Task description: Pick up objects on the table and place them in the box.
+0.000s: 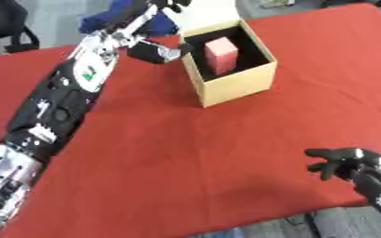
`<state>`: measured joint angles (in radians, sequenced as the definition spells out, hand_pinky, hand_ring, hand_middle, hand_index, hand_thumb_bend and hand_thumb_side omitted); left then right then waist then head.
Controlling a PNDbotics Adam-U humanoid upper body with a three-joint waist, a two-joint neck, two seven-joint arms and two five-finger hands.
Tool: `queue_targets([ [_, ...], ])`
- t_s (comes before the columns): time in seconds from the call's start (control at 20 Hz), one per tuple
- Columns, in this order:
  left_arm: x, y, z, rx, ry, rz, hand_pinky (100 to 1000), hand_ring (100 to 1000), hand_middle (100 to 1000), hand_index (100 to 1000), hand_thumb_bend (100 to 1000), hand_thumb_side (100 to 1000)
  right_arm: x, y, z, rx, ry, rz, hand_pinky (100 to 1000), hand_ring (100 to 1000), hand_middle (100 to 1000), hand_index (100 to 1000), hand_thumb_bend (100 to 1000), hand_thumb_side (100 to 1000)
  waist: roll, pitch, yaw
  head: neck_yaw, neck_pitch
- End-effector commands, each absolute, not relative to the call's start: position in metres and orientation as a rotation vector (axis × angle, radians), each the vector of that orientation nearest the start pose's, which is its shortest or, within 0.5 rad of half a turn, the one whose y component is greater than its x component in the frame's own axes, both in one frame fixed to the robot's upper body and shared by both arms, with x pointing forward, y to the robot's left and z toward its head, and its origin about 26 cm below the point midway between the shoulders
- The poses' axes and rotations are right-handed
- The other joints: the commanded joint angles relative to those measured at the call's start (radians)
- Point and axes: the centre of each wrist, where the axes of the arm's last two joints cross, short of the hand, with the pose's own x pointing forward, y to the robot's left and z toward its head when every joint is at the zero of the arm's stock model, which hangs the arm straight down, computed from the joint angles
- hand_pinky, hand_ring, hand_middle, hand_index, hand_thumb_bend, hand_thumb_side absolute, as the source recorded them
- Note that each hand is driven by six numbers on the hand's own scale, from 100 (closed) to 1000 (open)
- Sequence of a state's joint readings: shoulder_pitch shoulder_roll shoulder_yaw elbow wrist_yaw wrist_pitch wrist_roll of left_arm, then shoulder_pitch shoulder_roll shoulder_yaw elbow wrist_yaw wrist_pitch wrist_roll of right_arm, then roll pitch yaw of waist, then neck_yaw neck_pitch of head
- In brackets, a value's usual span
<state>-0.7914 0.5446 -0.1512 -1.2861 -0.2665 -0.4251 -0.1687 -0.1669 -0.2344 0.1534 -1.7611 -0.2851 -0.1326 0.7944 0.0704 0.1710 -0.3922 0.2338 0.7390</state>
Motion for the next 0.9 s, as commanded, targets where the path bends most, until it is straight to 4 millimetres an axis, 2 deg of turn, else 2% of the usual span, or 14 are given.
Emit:
queue_targets([
  [0.05,0.397,0.295,0.272,0.360,-2.368,-1.073,1000,749,761,900,338,342,0.306,-0.236,0.094,0.753,-1.870,0.947,858,948,586,831,100,562,-0.009,-0.019,0.012,-0.014,0.006],
  [0.3,0.340,0.301,0.286,0.175,-2.460,-0.943,1000,741,748,893,339,294,0.306,-0.239,0.094,0.740,-1.875,0.931,858,948,586,832,100,562,-0.013,-0.020,0.051,-0.030,0.007],
  [0.4,0.324,0.303,0.282,0.126,-2.468,-0.898,1000,740,746,893,283,329,0.306,-0.240,0.094,0.734,-1.877,0.924,858,947,586,831,100,561,-0.014,-0.021,0.063,-0.036,0.007],
  [0.6,0.305,0.309,0.261,0.059,-2.424,-0.835,1000,736,741,893,195,416,0.305,-0.242,0.093,0.724,-1.877,0.913,858,947,586,831,100,562,-0.016,-0.023,0.084,-0.043,0.007],
  [0.75,0.299,0.313,0.242,0.042,-2.380,-0.775,1000,721,721,883,109,527,0.305,-0.244,0.093,0.713,-1.881,0.904,857,947,586,831,100,561,-0.020,-0.022,0.103,-0.044,0.012],
  [0.9,0.295,0.314,0.224,0.015,-2.340,-0.704,1000,712,711,879,100,606,0.305,-0.245,0.093,0.704,-1.885,0.897,857,947,586,831,100,561,-0.021,-0.020,0.119,-0.039,0.015],
])
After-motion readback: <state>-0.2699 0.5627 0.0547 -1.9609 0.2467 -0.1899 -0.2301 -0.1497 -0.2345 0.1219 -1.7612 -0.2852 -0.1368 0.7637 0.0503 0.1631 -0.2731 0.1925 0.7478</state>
